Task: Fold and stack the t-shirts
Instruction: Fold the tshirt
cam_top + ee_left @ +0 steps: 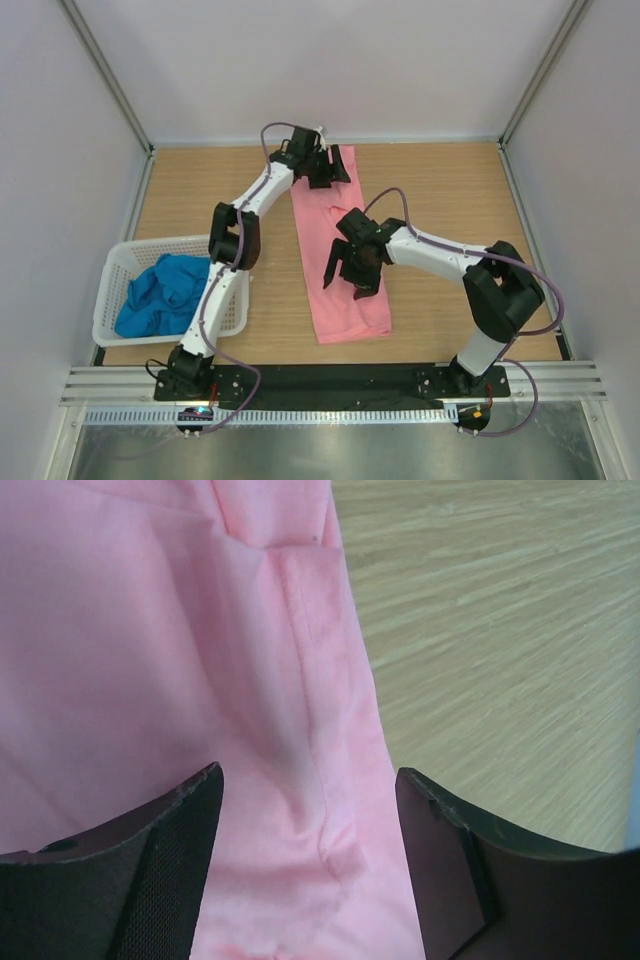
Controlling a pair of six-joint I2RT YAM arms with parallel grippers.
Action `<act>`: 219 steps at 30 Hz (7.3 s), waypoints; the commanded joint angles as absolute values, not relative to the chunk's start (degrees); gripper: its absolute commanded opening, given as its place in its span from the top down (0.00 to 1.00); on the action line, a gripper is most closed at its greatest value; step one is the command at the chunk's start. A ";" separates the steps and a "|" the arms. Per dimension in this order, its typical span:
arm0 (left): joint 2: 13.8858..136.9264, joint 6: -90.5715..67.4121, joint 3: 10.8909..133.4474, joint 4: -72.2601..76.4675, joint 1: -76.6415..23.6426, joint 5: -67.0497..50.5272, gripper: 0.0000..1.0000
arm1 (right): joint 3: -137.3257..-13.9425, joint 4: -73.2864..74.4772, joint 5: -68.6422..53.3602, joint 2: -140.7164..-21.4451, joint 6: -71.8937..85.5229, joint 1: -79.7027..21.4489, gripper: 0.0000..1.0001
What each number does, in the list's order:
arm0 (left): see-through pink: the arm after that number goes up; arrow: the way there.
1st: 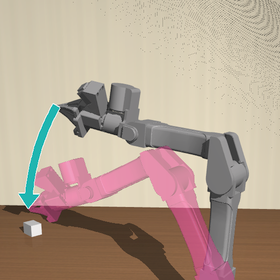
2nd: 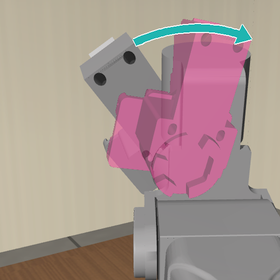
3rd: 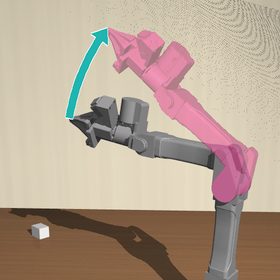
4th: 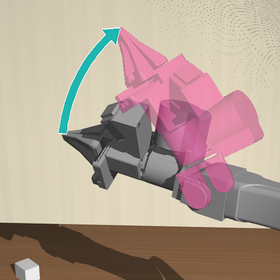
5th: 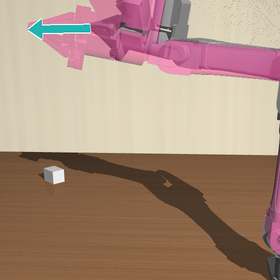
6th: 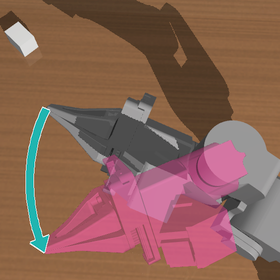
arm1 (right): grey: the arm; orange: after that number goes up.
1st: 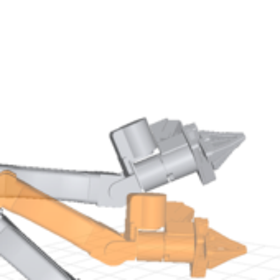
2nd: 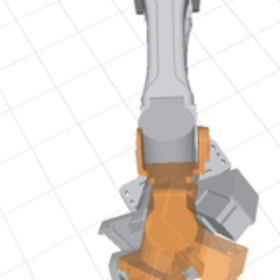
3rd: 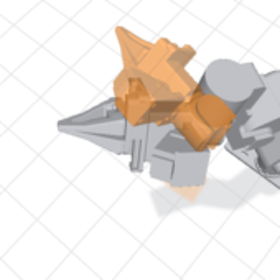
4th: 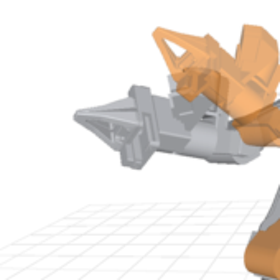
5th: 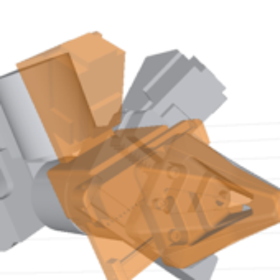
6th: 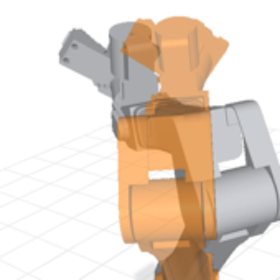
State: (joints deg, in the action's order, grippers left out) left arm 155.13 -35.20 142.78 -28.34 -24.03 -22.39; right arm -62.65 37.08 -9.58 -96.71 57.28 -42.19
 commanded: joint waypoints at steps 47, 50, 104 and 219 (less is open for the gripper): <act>91.40 -74.97 58.98 -39.64 -60.29 -2.29 0.46 | -39.73 44.91 -21.36 -78.31 32.60 -20.65 0.48; 91.93 -75.14 58.45 -39.46 -60.38 -1.76 0.48 | -39.55 44.65 -21.27 -78.57 32.96 -20.83 0.49; 92.38 -73.39 53.00 -38.85 -58.71 -1.67 0.88 | -37.71 38.41 -23.47 -84.37 35.33 -24.52 0.51; 109.52 -50.27 92.13 -41.67 -28.47 -13.88 0.77 | -91.42 43.86 -32.07 -112.07 27.77 -12.56 0.80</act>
State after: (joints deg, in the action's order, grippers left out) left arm 112.62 -48.12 95.64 -49.84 -25.85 -9.72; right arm -95.88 49.60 -26.04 -116.27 25.58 -10.79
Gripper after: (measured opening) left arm 0.257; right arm 0.291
